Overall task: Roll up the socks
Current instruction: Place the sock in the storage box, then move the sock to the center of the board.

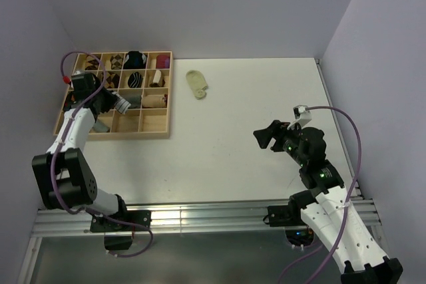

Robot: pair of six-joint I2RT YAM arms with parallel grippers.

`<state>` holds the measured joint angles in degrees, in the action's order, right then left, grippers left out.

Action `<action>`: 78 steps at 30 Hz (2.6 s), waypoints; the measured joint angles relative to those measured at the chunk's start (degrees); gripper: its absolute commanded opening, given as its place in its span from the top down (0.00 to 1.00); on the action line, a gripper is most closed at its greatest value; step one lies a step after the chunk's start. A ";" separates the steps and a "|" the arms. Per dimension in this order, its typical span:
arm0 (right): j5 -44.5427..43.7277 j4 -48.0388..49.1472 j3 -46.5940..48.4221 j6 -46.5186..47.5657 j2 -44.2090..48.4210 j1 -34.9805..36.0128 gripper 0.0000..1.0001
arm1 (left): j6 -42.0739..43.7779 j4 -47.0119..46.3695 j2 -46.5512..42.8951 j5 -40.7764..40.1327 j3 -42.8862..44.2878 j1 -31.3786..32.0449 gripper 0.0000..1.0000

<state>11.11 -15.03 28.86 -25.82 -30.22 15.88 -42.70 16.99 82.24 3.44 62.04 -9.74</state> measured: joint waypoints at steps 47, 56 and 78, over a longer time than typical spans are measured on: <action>0.55 0.13 -1.53 1.29 -3.26 -0.02 0.20 | 2.62 8.07 8.28 -5.03 1.03 0.22 0.14; 0.46 -3.78 5.18 2.29 -2.34 -0.02 0.15 | 10.86 5.20 -0.83 -9.81 5.33 13.70 0.17; 6.45 -8.66 10.58 2.84 -2.93 0.00 0.13 | 30.03 -6.82 42.93 -3.19 38.71 32.85 0.17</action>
<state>17.56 -23.68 39.44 -22.98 -33.15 15.88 -12.67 10.17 125.16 0.25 100.75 23.11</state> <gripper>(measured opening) 0.873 0.835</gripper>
